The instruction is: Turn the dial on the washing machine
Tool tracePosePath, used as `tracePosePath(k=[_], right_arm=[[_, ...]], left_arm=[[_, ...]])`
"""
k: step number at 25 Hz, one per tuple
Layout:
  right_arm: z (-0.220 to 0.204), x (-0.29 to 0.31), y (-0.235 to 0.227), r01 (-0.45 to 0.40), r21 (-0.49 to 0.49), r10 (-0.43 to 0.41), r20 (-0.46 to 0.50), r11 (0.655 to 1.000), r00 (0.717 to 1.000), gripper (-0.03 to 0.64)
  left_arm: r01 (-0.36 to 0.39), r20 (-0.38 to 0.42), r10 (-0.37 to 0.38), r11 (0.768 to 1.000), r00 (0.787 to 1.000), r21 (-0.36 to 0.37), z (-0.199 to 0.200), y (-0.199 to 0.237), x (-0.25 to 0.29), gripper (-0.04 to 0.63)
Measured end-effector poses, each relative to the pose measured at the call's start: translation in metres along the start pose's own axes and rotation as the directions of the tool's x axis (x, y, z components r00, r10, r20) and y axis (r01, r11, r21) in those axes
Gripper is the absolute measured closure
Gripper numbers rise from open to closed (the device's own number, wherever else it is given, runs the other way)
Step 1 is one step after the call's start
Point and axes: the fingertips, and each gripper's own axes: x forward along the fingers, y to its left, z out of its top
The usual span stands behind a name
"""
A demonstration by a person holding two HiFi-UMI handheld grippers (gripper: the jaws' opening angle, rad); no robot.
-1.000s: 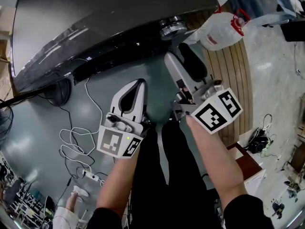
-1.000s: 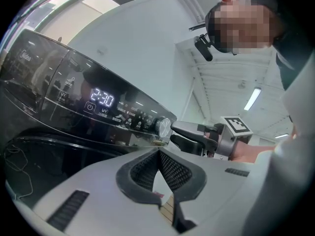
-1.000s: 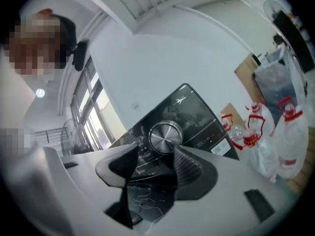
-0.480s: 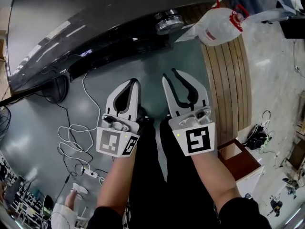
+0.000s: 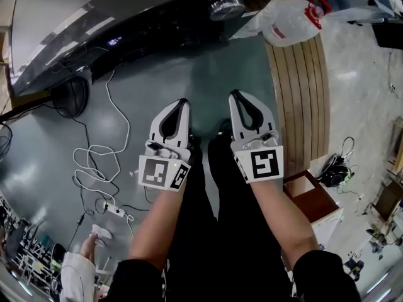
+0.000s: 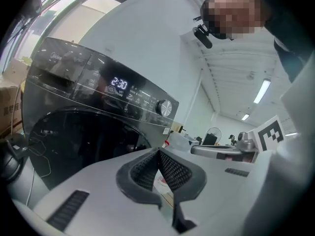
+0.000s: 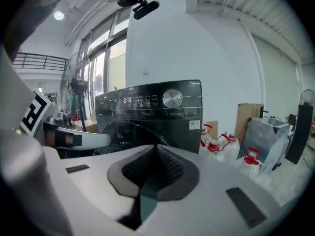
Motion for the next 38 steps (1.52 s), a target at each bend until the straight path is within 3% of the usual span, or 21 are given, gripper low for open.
tracePosePath(k=[4,7,11,17,21,28,34,38], right_arm=[[0.033,-0.026,-0.013,-0.041,-0.094,0.047,0.060,0.995,0.997,0.586],[0.071,-0.050,-0.020,-0.083,-0.107,0.092,0.083,0.991,0.992,0.586],[0.145,-0.096,-0.032,-0.102,-0.114,0.119,0.147,0.988,0.982,0.589],[0.267,-0.167,-0.041,-0.074,-0.198,0.135,0.313,0.977,0.940,0.591],[0.317,-0.208,-0.028,-0.093,-0.247,0.181,0.364,0.964,0.914,0.592],[0.343,-0.236,0.016,-0.160,-0.261,0.253,0.379,0.952,0.890,0.594],[0.326,-0.246,0.050,-0.208,-0.205,0.271,0.353,0.956,0.896,0.594],[0.316,-0.263,0.091,-0.194,-0.190,0.251,0.349,0.962,0.903,0.594]], left_arm=[[0.017,0.015,-0.017,1.000,1.000,-0.004,0.030,-0.012,-0.020,0.580],[-0.006,0.076,0.009,0.999,0.997,-0.037,0.083,-0.015,-0.041,0.580],[-0.032,0.156,0.034,0.999,0.987,-0.015,0.157,-0.032,-0.076,0.580],[-0.035,0.245,0.023,0.999,0.969,0.042,0.253,-0.065,-0.134,0.580],[-0.037,0.271,0.020,0.998,0.962,0.060,0.294,-0.086,-0.175,0.580],[-0.100,0.309,0.047,0.983,0.950,0.156,0.331,-0.105,-0.230,0.580],[-0.127,0.283,0.048,0.956,0.958,0.266,0.326,-0.121,-0.263,0.580],[-0.128,0.278,0.051,0.956,0.959,0.265,0.315,-0.116,-0.308,0.580]])
